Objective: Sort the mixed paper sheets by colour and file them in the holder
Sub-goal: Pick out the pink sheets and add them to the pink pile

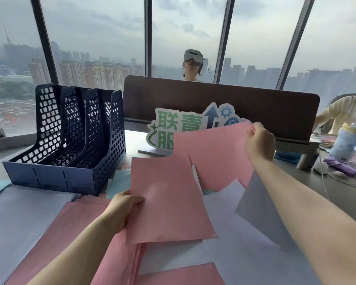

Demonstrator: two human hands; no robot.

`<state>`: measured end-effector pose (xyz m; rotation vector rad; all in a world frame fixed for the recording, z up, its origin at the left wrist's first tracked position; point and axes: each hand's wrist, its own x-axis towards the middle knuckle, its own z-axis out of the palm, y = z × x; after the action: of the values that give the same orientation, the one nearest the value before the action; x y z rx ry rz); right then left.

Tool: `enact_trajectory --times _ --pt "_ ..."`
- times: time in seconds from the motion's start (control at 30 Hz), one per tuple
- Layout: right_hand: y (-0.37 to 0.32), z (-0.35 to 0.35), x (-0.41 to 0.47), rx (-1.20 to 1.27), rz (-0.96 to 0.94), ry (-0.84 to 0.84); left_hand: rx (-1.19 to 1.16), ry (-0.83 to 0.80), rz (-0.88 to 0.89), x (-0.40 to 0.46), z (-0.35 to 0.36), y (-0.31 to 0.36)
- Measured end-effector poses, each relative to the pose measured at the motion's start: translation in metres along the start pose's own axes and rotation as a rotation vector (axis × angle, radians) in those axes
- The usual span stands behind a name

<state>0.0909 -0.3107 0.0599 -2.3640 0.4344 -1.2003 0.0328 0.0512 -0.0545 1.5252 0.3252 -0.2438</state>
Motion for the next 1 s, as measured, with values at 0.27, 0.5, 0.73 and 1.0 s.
enact_trajectory --times 0.27,0.5,0.73,1.0 --pt "-0.028 -0.011 -0.004 0.544 0.577 0.167 -0.055 0.048 0.023 -0.014 0.001 0.005" --pt "-0.022 0.024 -0.078 0.548 0.762 -0.029 -0.199 0.131 -0.063 -0.022 0.007 0.006" --pt "-0.004 0.03 -0.132 0.442 0.774 -0.597 -0.299 0.19 -0.093 -0.025 0.007 0.005" --pt "-0.033 0.019 -0.159 0.493 0.541 -1.006 -0.288 0.032 -0.089 -0.027 0.007 0.009"
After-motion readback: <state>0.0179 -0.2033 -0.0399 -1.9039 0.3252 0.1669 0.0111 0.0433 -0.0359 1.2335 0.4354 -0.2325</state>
